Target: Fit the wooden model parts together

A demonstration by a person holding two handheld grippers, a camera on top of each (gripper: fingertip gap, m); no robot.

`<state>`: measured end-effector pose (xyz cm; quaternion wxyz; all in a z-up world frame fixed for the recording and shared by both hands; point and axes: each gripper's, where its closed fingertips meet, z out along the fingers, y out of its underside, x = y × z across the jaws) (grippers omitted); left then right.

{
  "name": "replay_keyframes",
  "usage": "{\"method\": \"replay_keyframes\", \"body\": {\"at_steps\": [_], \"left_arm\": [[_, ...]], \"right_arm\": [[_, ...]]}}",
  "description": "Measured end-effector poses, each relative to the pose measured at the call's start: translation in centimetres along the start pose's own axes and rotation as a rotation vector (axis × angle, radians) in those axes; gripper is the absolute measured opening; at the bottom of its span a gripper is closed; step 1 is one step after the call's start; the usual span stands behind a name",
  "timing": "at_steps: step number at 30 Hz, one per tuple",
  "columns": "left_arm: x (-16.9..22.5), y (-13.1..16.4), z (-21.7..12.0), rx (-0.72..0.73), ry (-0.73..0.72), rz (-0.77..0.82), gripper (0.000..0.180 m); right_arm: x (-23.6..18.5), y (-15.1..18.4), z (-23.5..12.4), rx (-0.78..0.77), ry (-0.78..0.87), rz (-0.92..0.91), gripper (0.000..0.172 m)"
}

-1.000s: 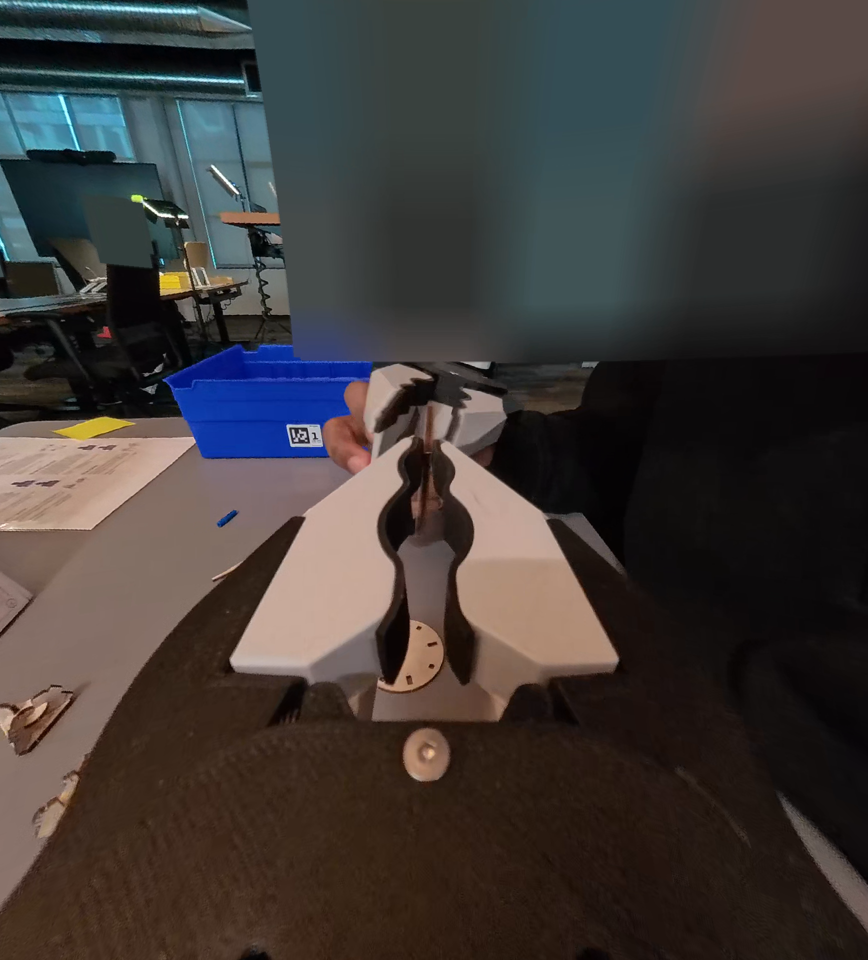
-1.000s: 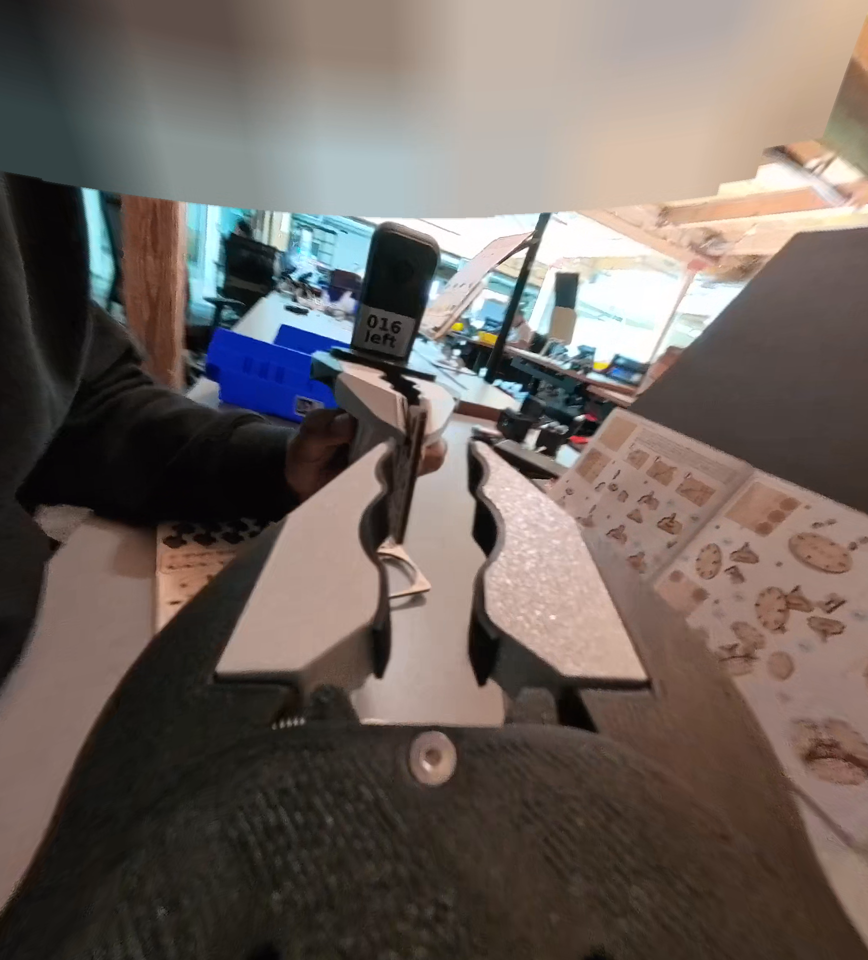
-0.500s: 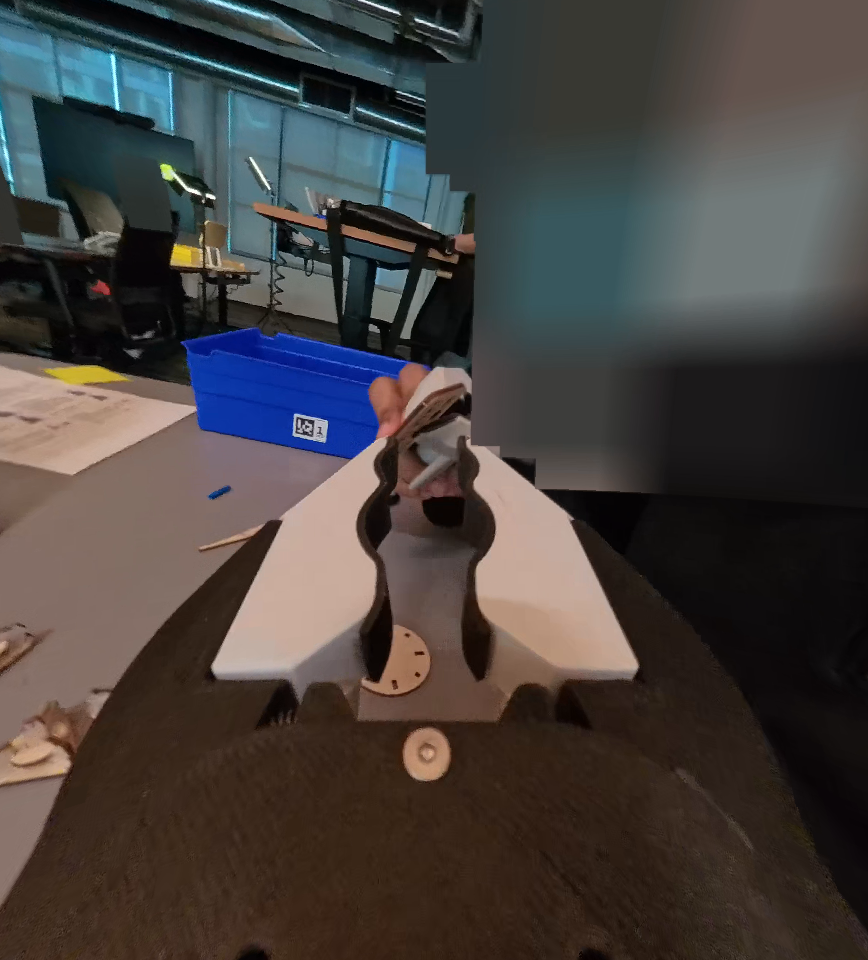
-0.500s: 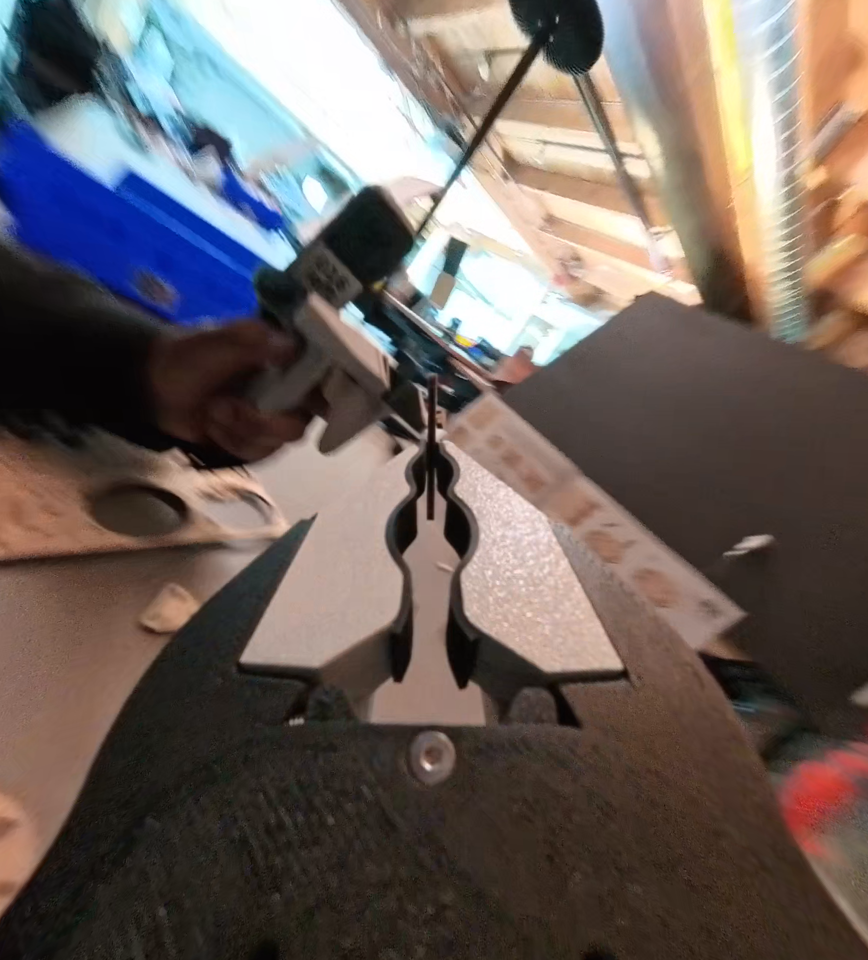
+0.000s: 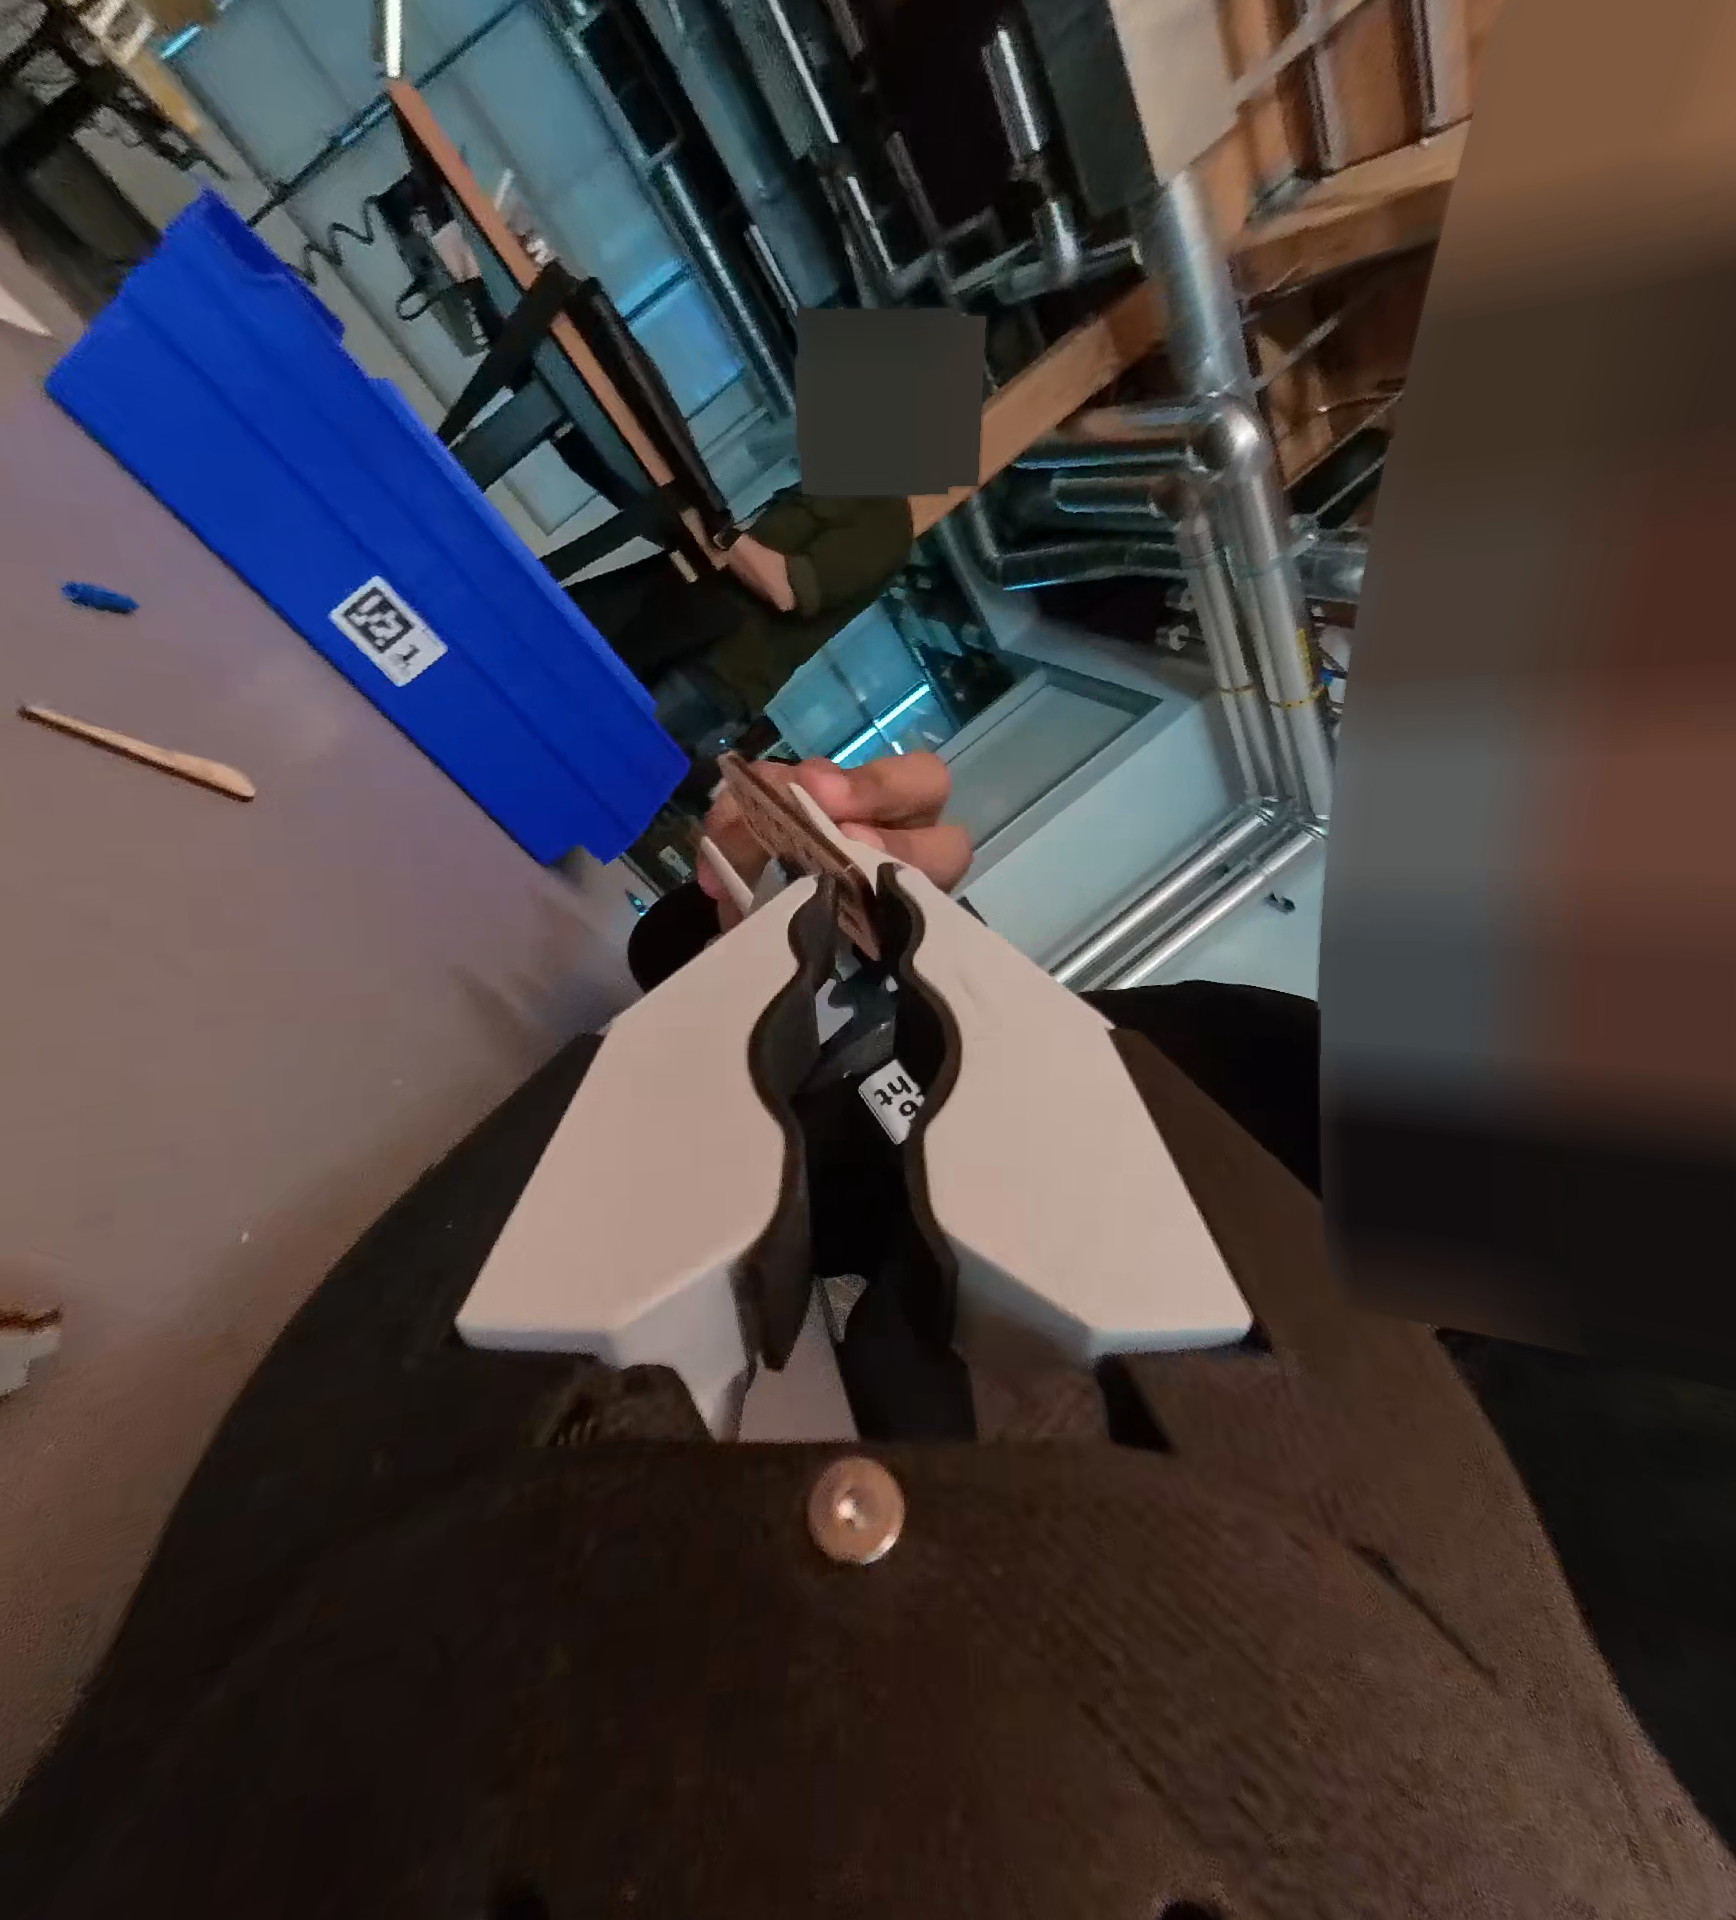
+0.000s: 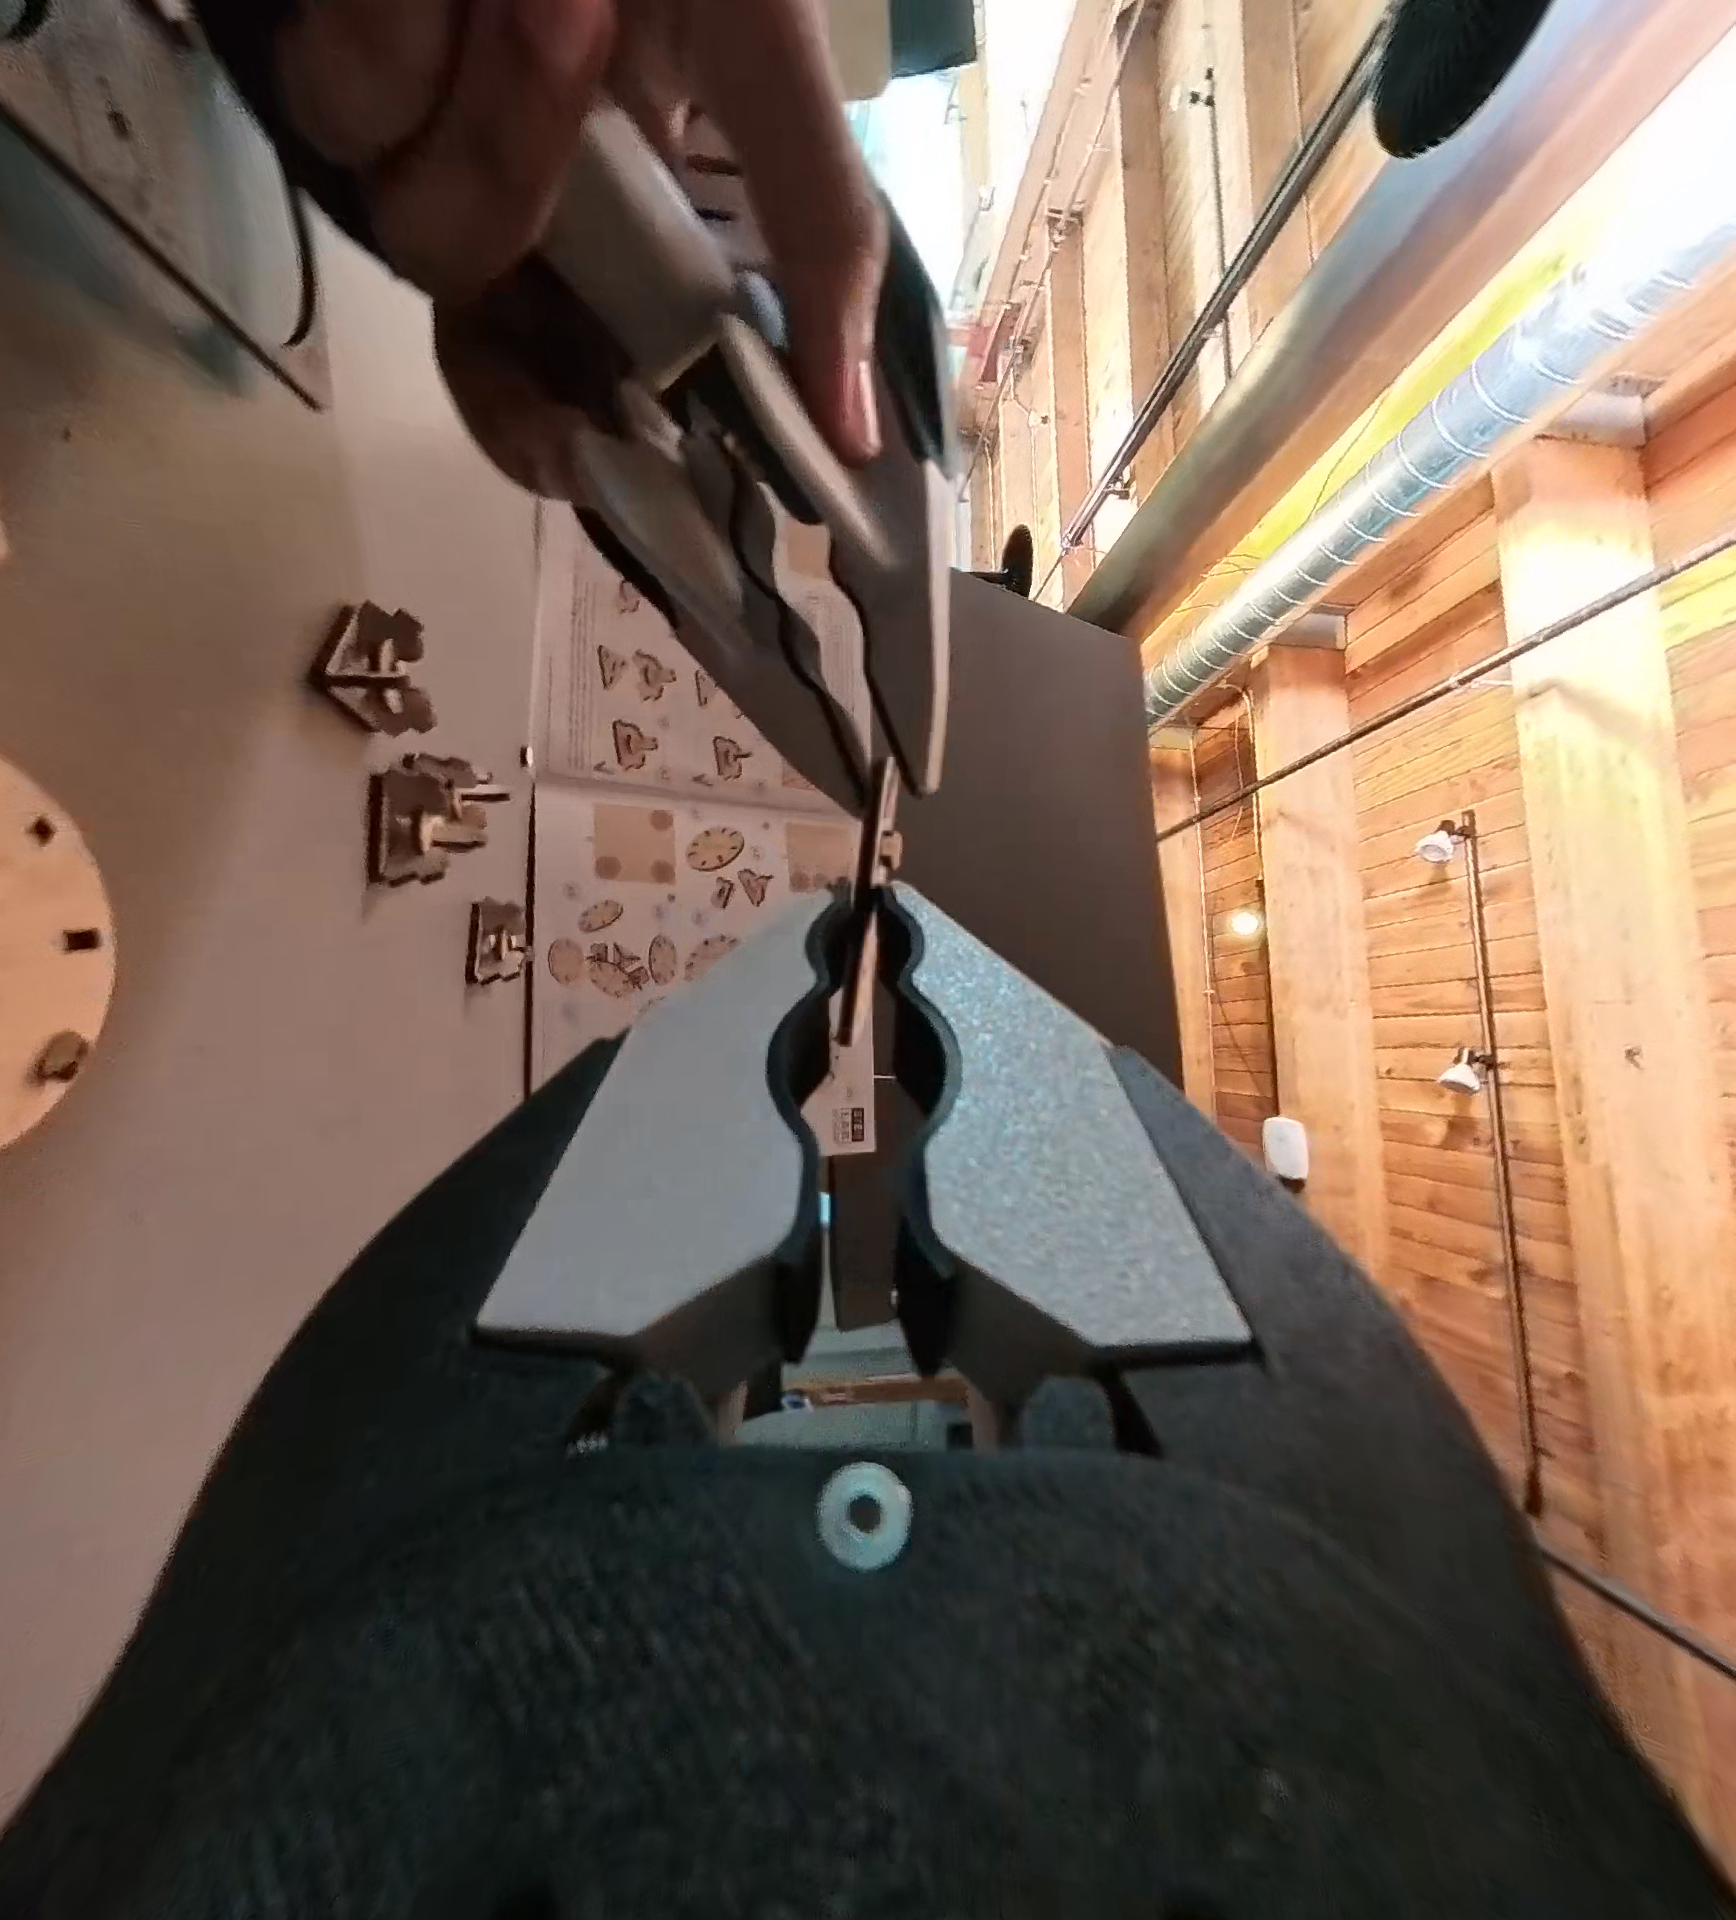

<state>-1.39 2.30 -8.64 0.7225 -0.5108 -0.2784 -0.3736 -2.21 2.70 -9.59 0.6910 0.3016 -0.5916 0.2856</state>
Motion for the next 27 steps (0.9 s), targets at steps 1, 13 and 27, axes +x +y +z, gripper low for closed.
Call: {"method": "replay_keyframes", "body": {"at_steps": [1,13,27], "left_arm": [[-0.4,-0.1,-0.1,0.002,-0.025,-0.009,0.004],[-2.5,-0.3,-0.9,-0.044,-0.323,0.219,0.0],[-3.2,-0.4,-1.1,-0.046,-0.402,0.261,0.001]], "right_arm": [[-0.4,-0.1,0.0,0.001,-0.018,-0.018,0.004],[-1.7,-1.2,0.2,0.083,-0.178,0.511,0.018],[-2.5,-0.9,0.6,0.053,-0.225,0.602,0.0]]}}
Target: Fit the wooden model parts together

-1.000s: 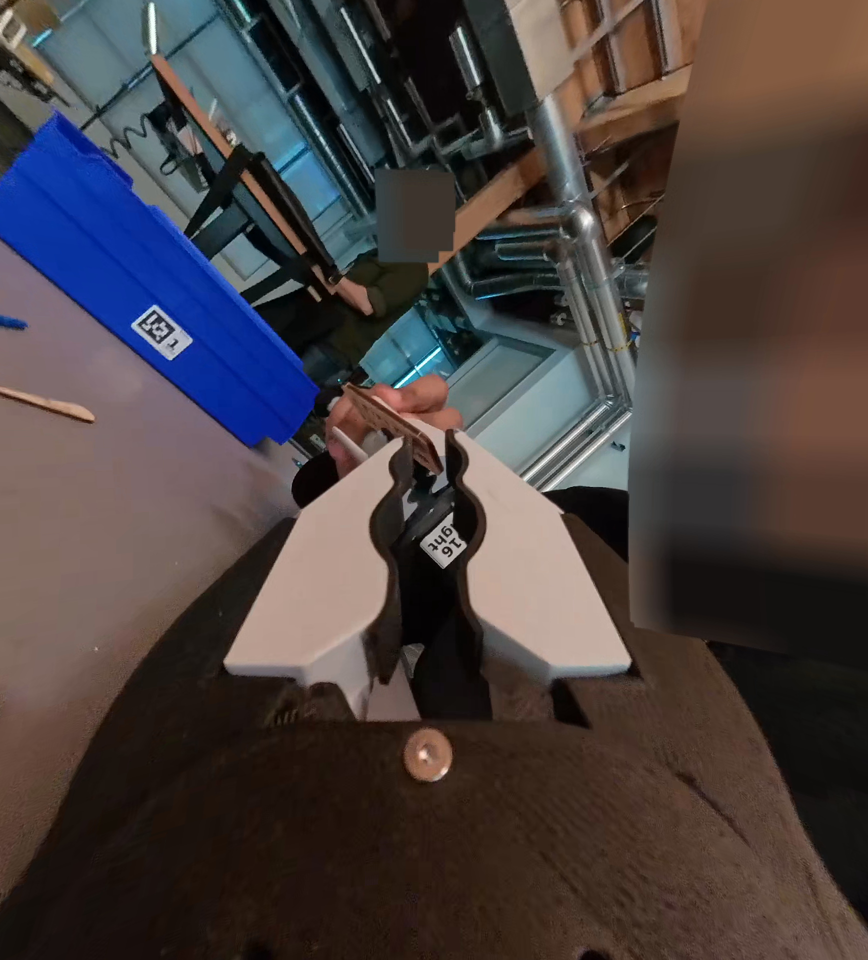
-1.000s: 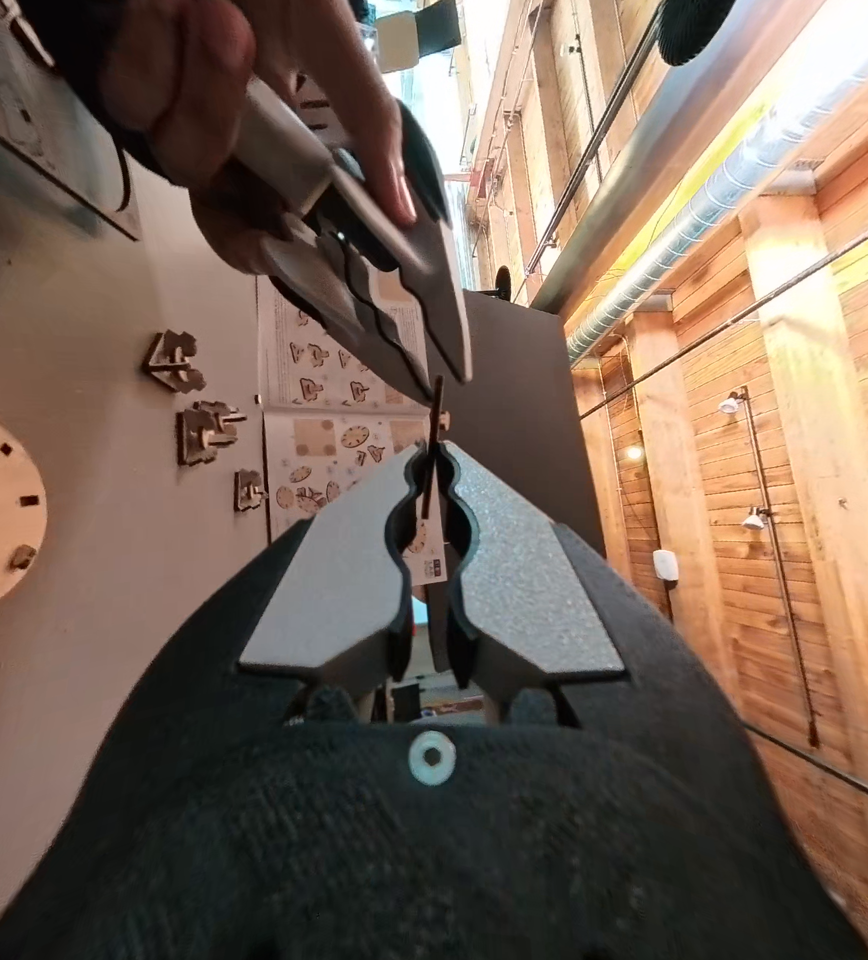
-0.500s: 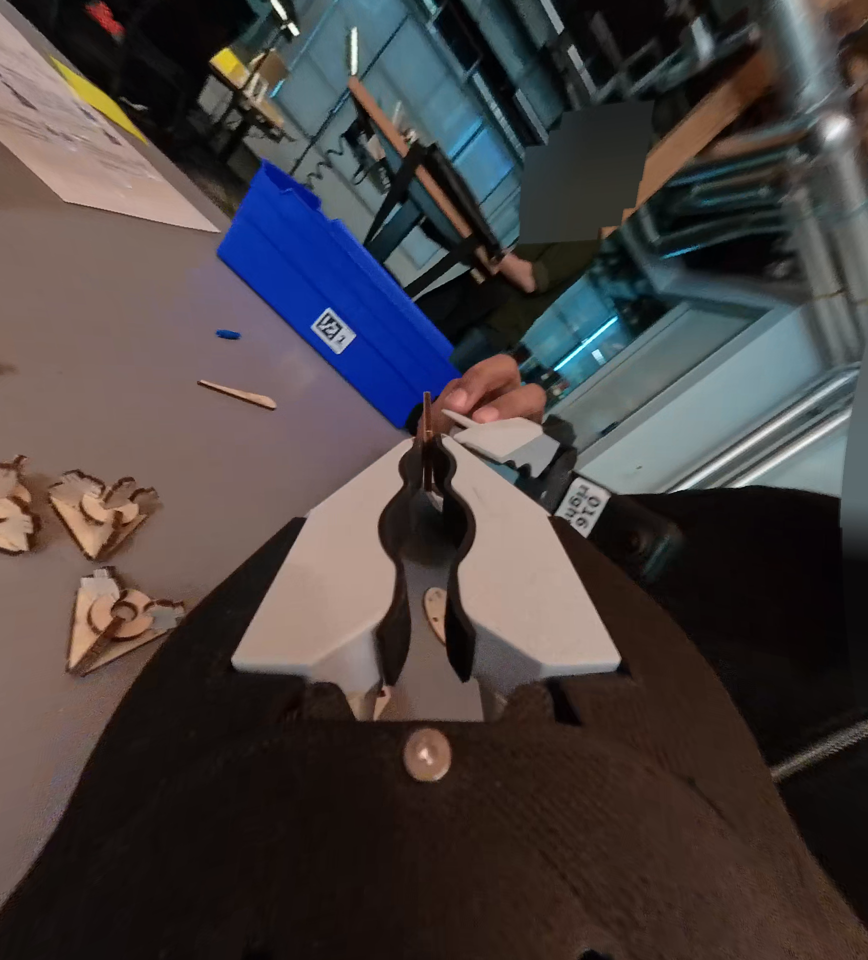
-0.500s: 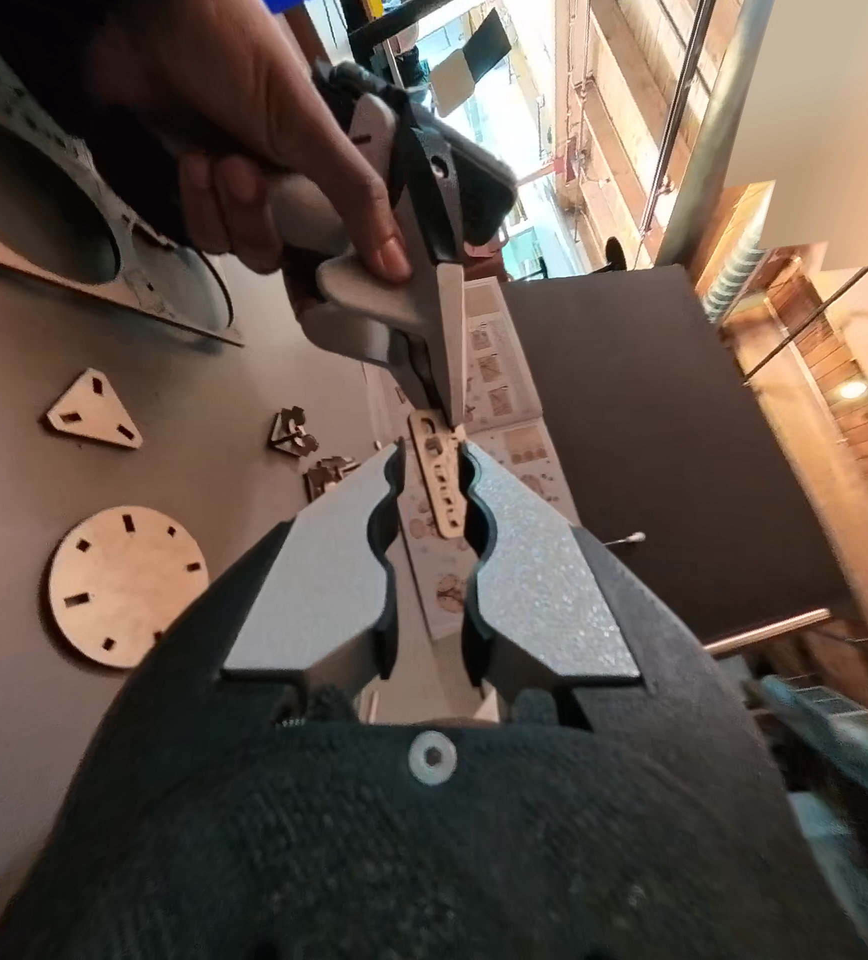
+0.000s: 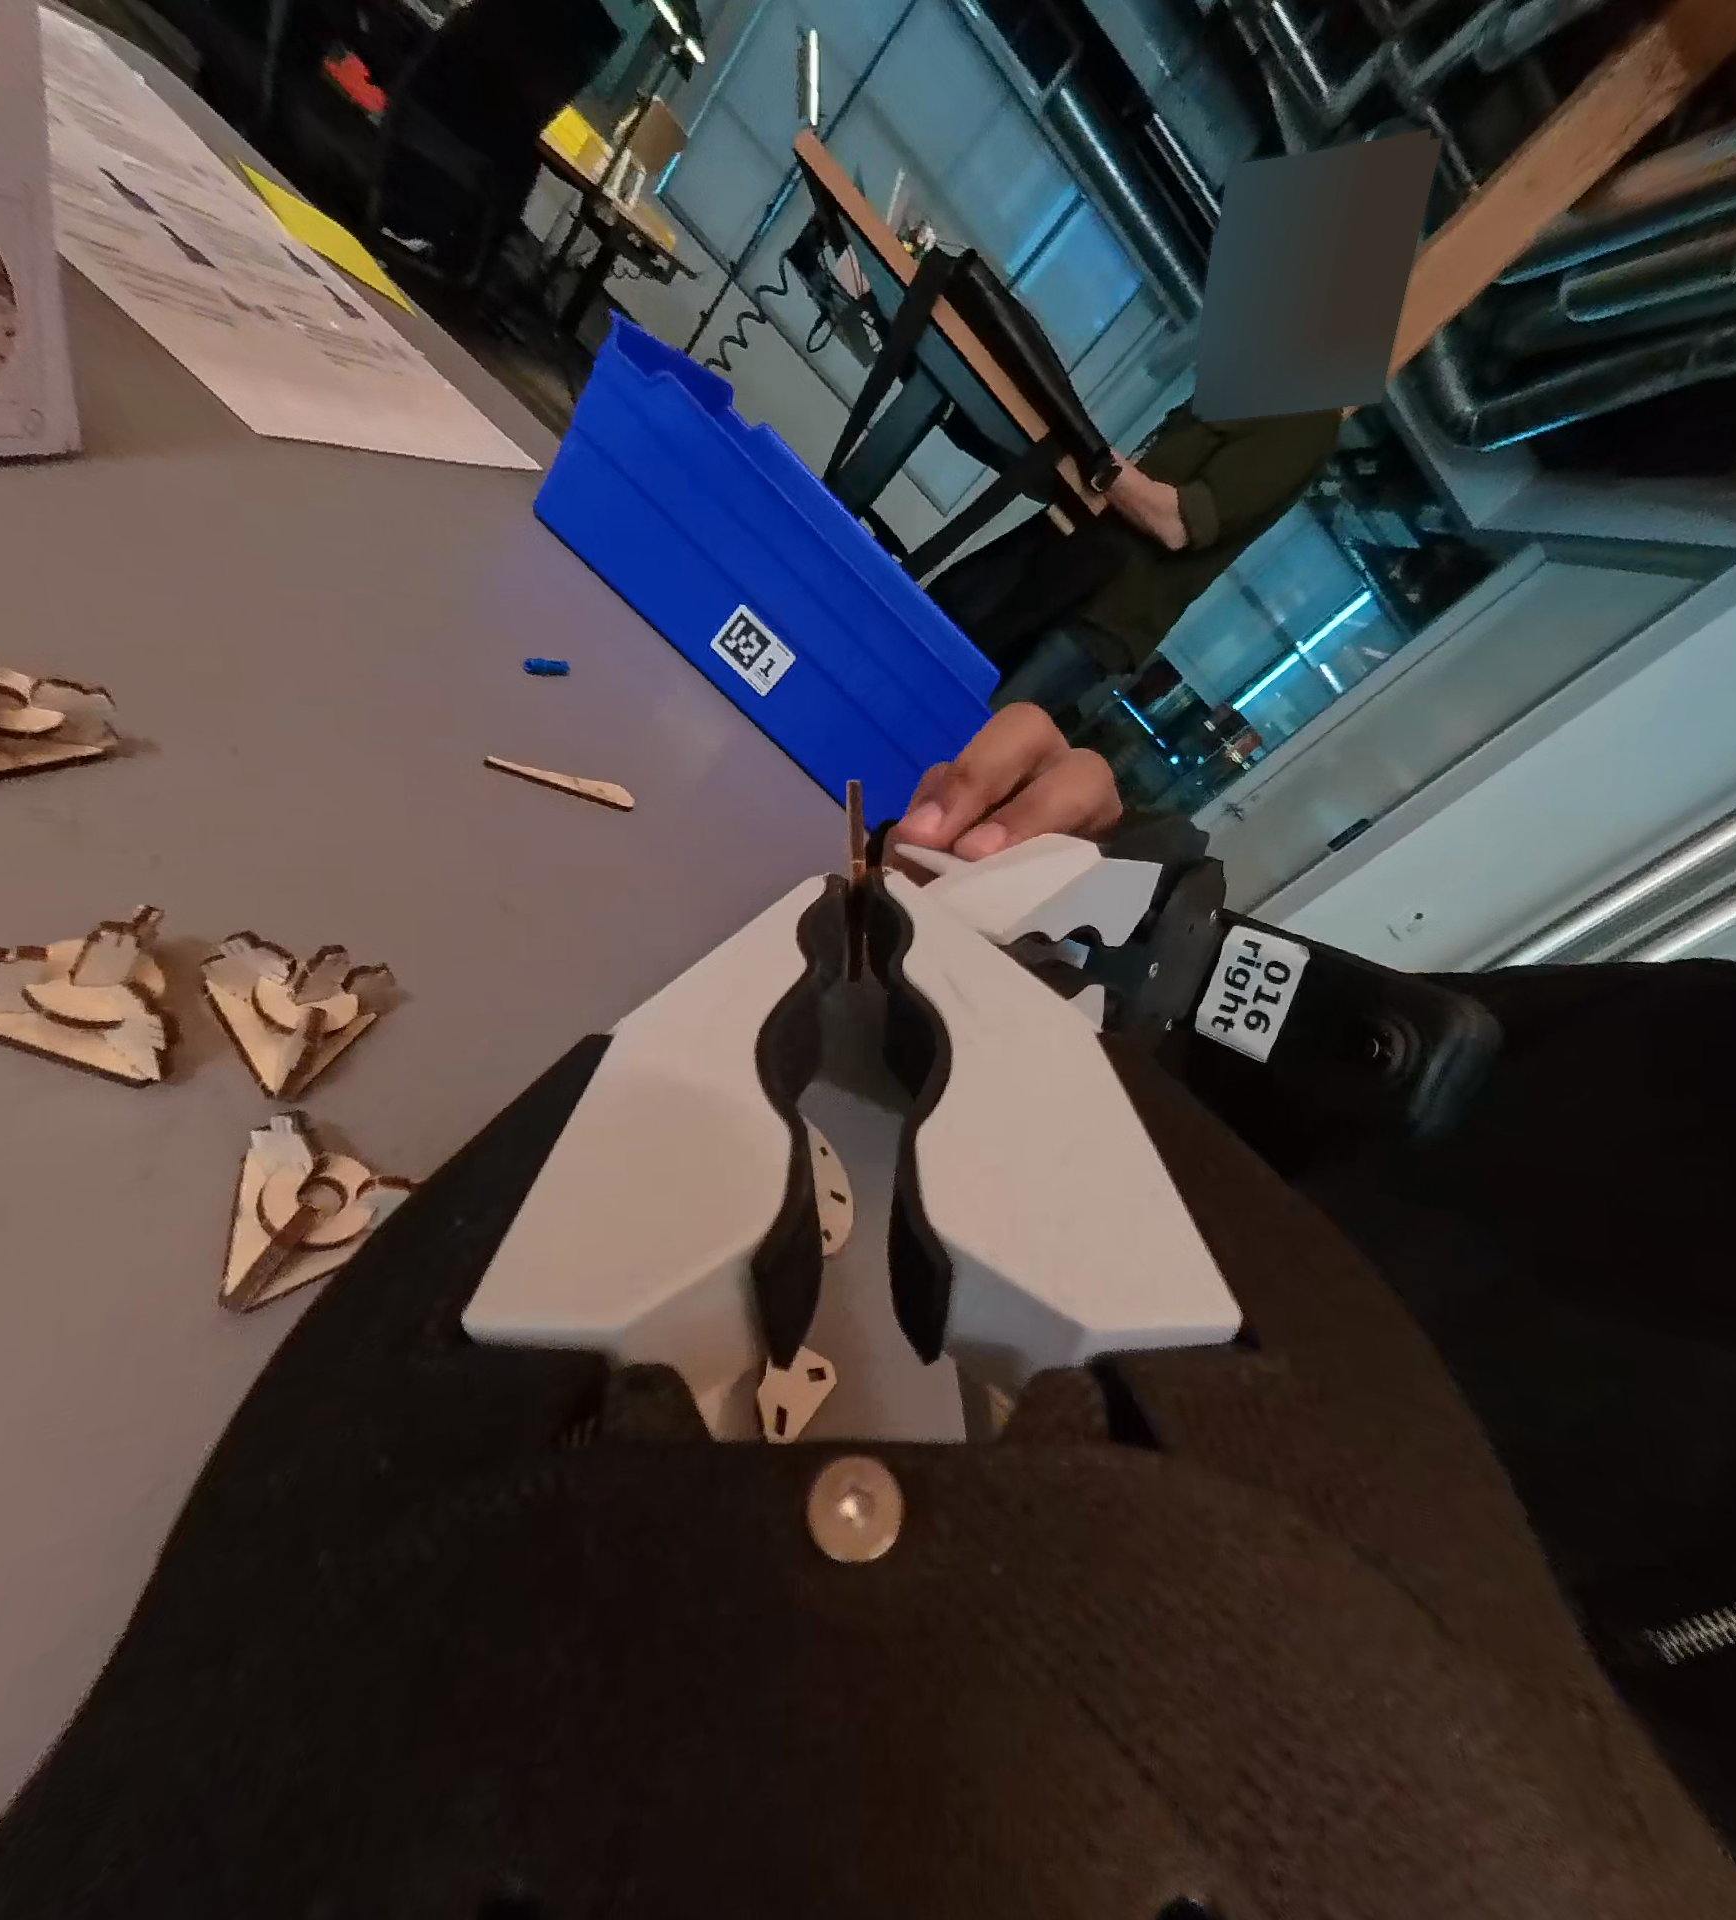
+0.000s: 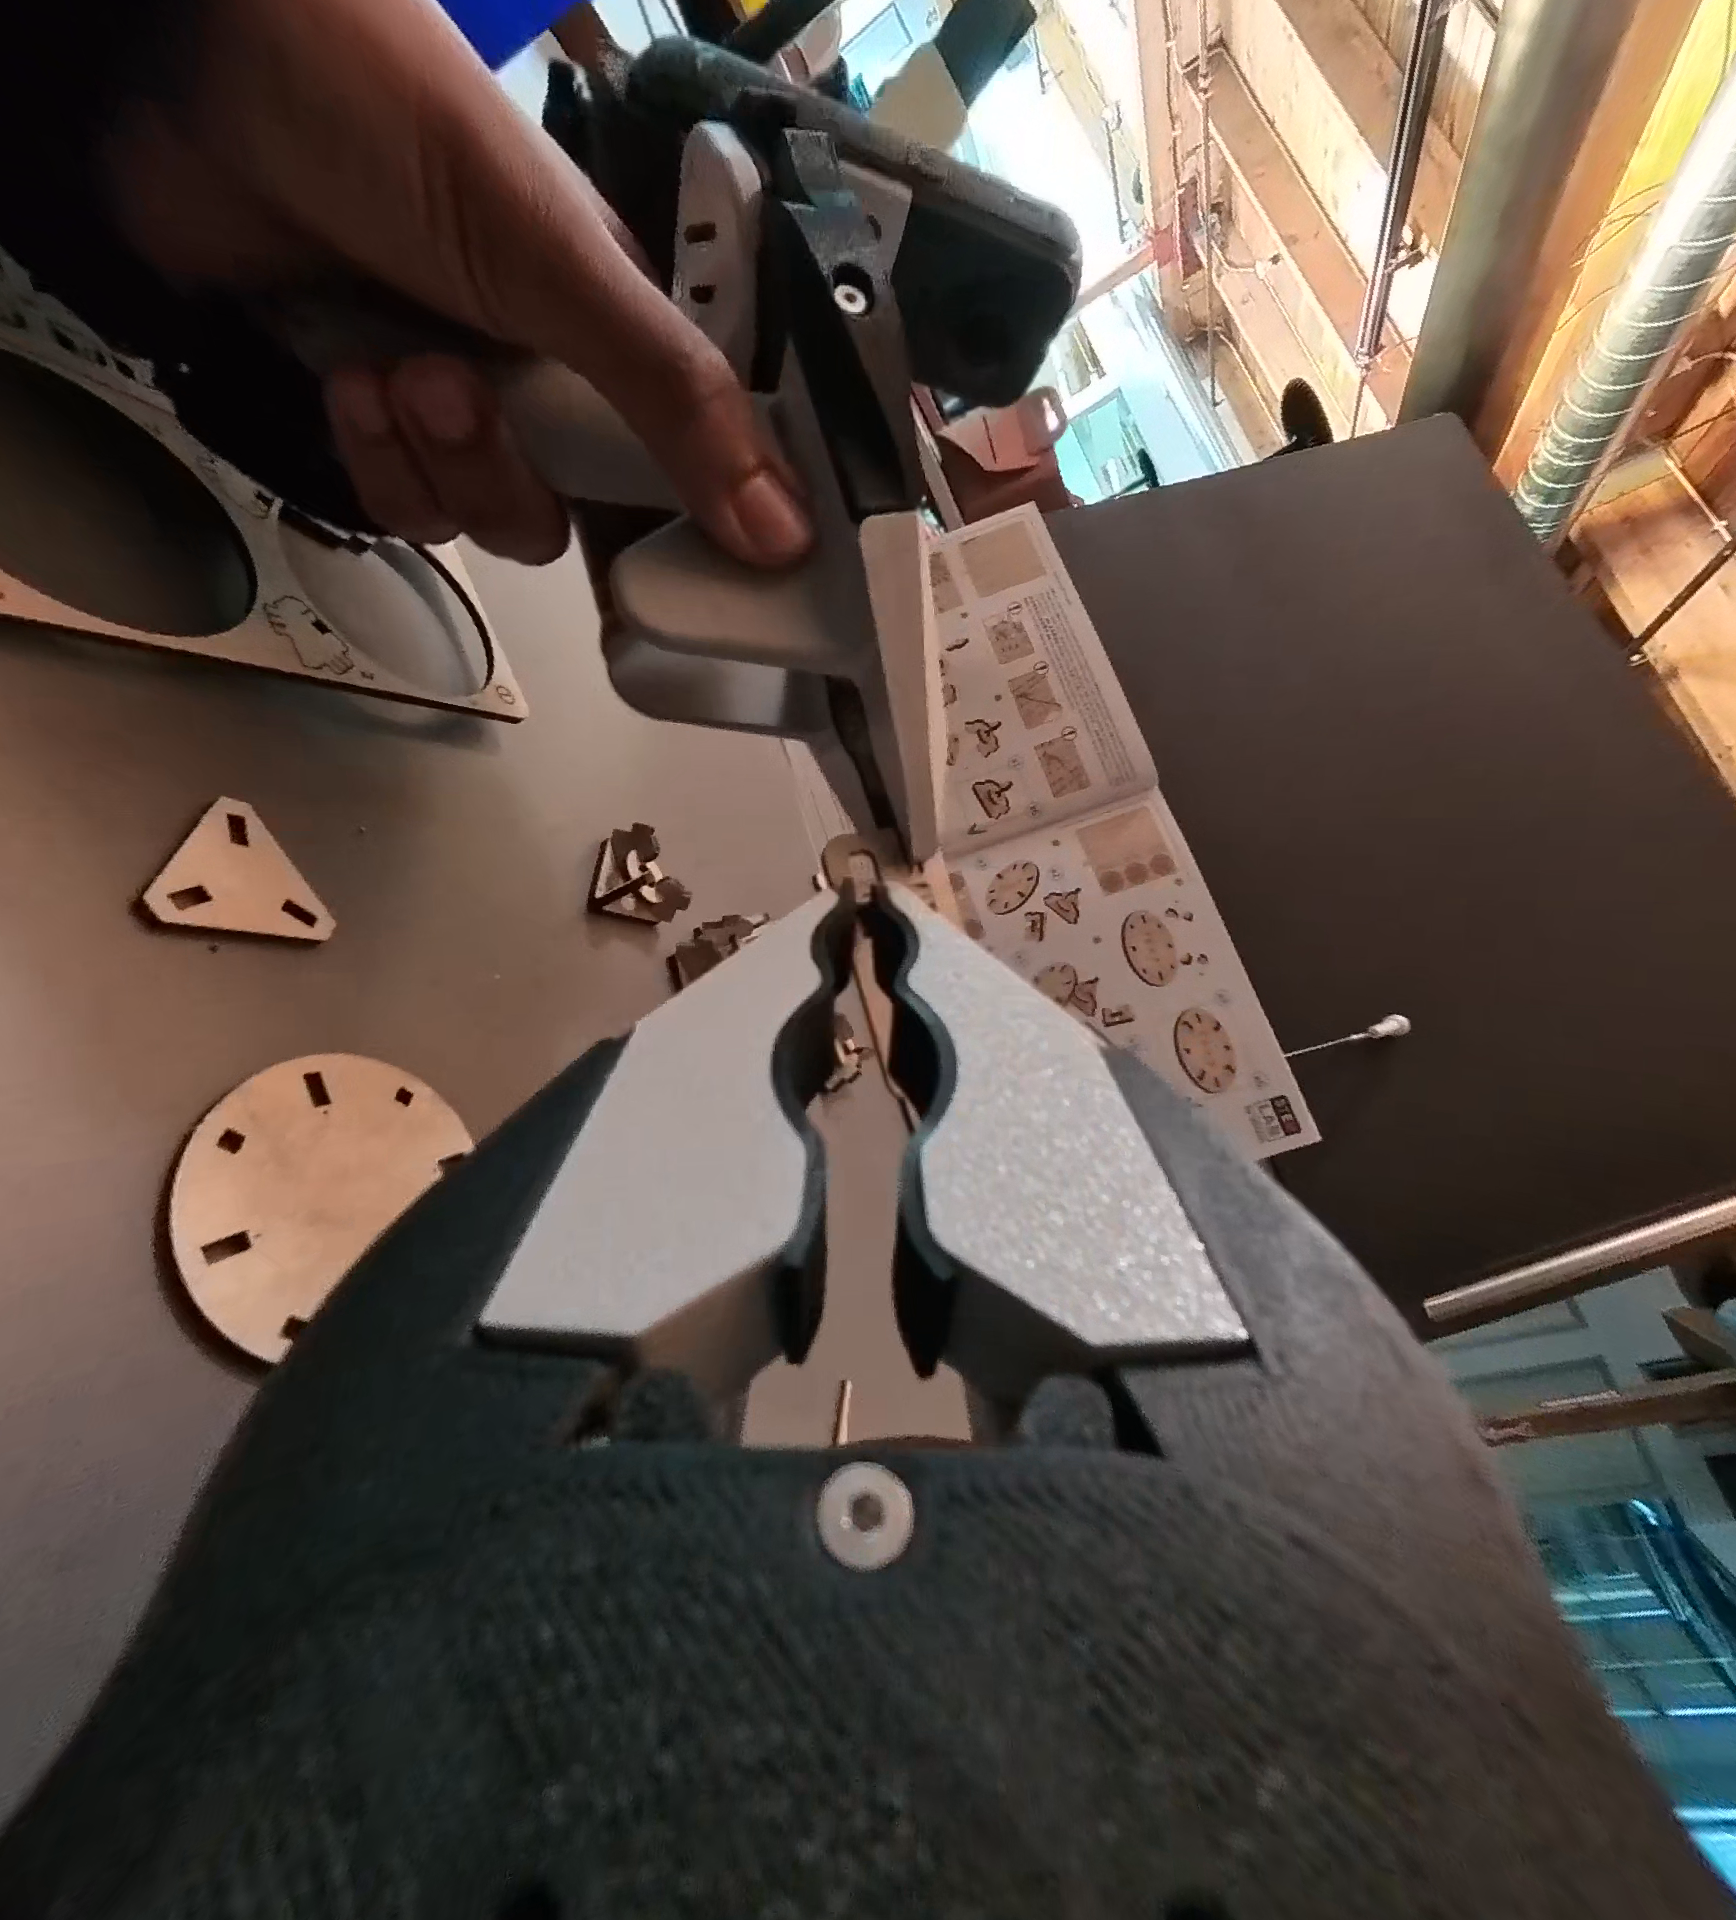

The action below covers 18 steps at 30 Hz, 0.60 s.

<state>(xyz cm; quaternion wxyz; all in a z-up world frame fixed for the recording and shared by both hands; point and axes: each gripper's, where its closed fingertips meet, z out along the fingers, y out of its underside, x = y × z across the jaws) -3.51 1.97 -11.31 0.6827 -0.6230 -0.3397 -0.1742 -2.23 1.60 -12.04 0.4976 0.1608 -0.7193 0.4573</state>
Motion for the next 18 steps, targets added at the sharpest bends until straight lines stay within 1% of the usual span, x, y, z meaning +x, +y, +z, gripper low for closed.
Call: {"method": "replay_keyframes", "body": {"at_steps": [7,18], "left_arm": [[-0.14,0.06,0.0,-0.01,-0.017,0.017,0.001],[-0.18,0.58,0.3,-0.032,0.007,-0.013,0.001]], "right_arm": [[-0.18,0.23,-0.05,-0.004,-0.034,0.037,0.0],[-0.18,0.77,-0.36,0.025,-0.102,0.208,0.002]]}}
